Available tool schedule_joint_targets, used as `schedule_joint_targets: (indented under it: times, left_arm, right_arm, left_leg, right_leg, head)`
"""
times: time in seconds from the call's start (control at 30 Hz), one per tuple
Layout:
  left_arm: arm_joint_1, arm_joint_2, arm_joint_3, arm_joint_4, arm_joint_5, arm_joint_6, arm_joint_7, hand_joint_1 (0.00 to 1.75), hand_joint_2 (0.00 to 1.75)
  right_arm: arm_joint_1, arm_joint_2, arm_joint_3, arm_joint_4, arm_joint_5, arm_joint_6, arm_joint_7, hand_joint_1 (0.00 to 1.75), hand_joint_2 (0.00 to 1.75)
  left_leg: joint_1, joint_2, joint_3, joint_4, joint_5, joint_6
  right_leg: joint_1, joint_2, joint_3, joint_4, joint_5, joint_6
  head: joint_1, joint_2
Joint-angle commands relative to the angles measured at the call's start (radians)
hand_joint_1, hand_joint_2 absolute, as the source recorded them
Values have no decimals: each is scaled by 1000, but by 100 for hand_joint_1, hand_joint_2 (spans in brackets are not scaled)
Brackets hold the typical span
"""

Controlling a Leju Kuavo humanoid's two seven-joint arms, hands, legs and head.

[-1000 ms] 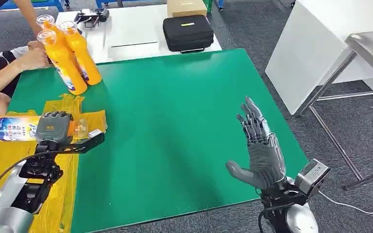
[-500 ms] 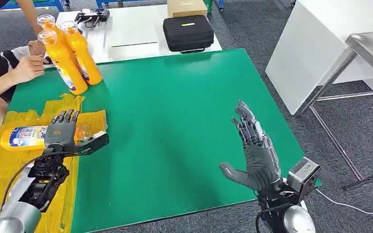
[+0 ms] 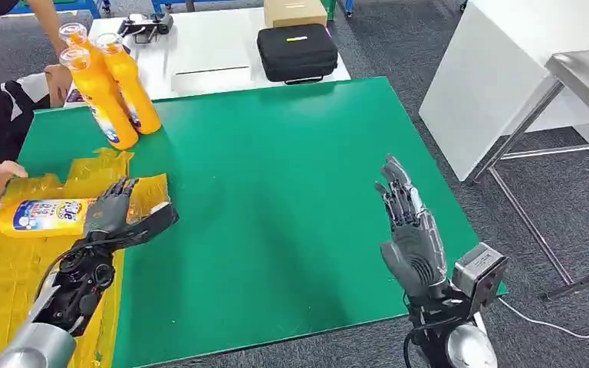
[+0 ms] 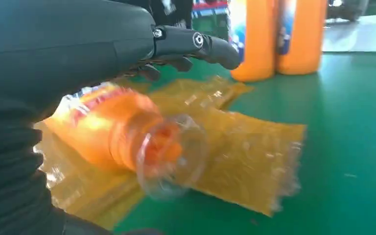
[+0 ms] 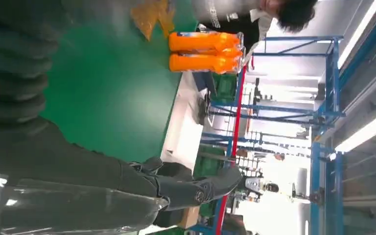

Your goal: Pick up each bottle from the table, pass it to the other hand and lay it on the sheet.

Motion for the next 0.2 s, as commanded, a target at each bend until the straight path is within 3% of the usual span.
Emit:
schedule_joint_targets:
  times: [0.03, 0.2]
  left_arm:
    - [179, -69, 75, -515, 554, -81, -162, 0, 175]
    - [339, -55, 78, -888, 1000, -236, -197, 0, 175]
  right_arm:
    - [32, -5, -25, 12, 43, -68, -48, 0, 0]
    - [57, -25, -27, 8, 60, -113, -109, 0, 0]
  left_leg:
    - [1, 0, 5, 0, -4, -1]
    - [1, 2, 2, 1, -3, -1]
  right_leg:
    - [0, 3, 6, -2, -3, -2]
    - [1, 5, 2, -1, -2, -1]
  head:
    - [0, 0]
    - [0, 0]
